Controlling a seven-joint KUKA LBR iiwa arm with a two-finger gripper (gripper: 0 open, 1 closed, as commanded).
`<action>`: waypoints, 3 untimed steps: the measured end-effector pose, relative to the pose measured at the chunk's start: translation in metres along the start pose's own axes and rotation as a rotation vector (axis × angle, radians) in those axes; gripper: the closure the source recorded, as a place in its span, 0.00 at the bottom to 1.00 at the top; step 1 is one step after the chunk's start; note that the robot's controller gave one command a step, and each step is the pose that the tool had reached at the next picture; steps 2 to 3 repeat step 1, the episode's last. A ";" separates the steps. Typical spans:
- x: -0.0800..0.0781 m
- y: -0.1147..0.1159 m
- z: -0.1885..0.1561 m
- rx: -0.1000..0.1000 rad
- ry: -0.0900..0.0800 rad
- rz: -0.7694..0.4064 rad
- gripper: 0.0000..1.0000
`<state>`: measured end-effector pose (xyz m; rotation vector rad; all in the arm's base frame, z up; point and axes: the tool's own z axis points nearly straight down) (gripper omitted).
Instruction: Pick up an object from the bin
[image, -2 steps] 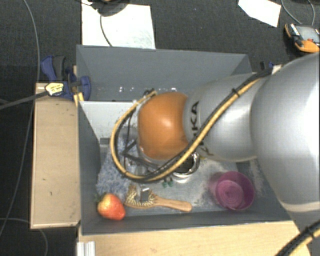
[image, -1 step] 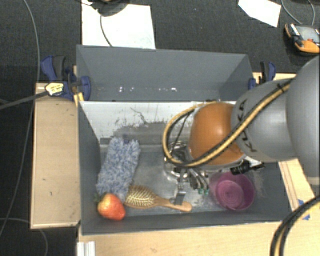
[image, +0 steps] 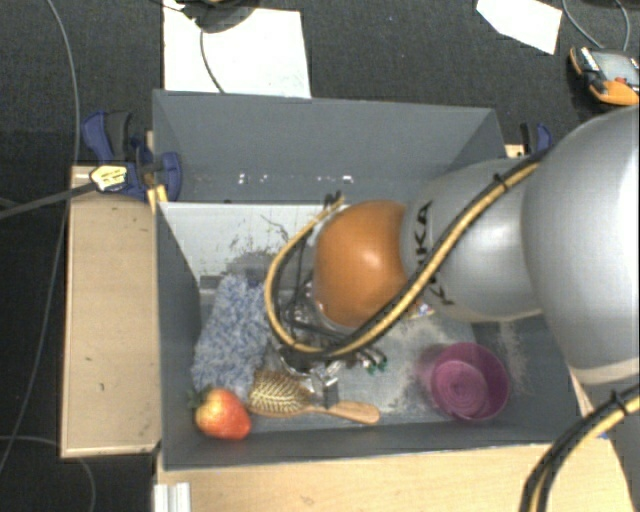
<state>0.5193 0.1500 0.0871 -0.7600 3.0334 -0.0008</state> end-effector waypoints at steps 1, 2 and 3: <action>0.080 -0.096 0.012 -0.001 0.007 0.484 1.00; 0.080 -0.096 0.012 -0.001 0.007 0.484 1.00; 0.080 -0.096 0.012 -0.001 0.007 0.484 1.00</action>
Offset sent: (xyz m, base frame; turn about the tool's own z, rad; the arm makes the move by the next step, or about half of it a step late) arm 0.0000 0.0000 0.0000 0.0000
